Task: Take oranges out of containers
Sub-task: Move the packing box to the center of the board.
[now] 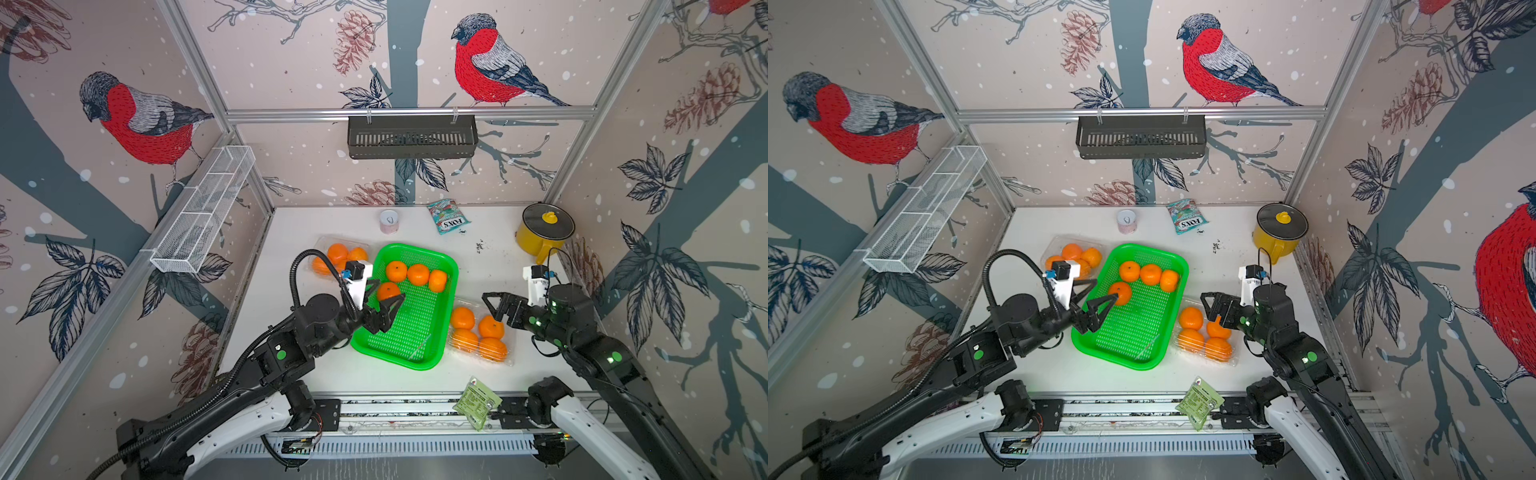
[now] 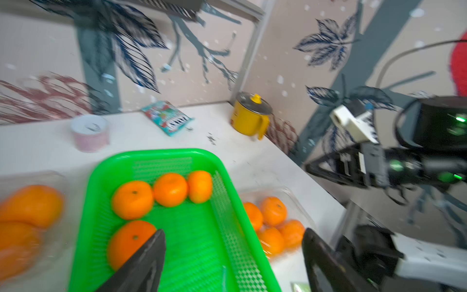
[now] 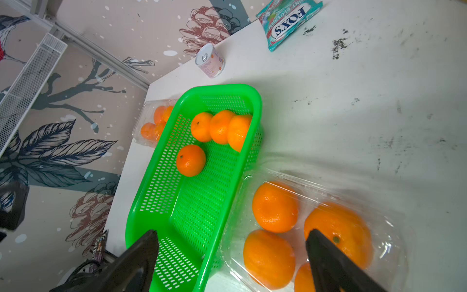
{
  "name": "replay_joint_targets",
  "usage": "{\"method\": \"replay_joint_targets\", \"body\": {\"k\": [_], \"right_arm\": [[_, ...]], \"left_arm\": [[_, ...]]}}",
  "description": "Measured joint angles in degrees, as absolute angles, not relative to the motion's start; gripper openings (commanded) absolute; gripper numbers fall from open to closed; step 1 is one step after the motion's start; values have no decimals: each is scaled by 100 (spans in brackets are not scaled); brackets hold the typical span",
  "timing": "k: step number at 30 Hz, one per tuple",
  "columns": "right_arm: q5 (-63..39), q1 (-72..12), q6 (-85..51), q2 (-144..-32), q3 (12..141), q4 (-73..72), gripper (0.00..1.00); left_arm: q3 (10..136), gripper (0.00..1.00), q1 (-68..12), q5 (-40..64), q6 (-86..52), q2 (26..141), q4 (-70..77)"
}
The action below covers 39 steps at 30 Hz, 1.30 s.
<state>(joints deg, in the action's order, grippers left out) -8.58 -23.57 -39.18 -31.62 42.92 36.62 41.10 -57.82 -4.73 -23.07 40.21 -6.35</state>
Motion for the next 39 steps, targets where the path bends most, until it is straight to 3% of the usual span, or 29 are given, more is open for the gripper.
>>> {"method": "replay_joint_targets", "body": {"k": [4, 8, 11, 20, 29, 32, 39], "right_arm": [[-25, -2362, -3916, -3286, 4866, 3669, 99], [915, -2180, -3715, -3682, 5273, 3594, 99], [1247, -1730, -3529, -3970, 5341, 3586, 99], [456, -290, -3131, -3955, 5148, 3288, 99], [-172, -99, -2995, -3815, 4803, 2980, 100], [-294, -75, -2980, -3745, 4737, 2875, 99], [-397, -36, -2869, -3664, 4501, 2672, 99]], "left_arm": [[3975, 71, -7072, -552, -2976, 4370, -705], [4386, 72, -8444, -886, -3352, 5485, -867], [5107, 72, -8873, -886, -3511, 6495, -1122], [5955, 67, -9015, -110, -4018, 8532, -1031], [6488, 65, -8433, 148, -4657, 9924, -703], [6670, 74, -8230, 47, -4866, 10350, -666], [6705, 77, -8119, -515, -5290, 10733, -657]]}}
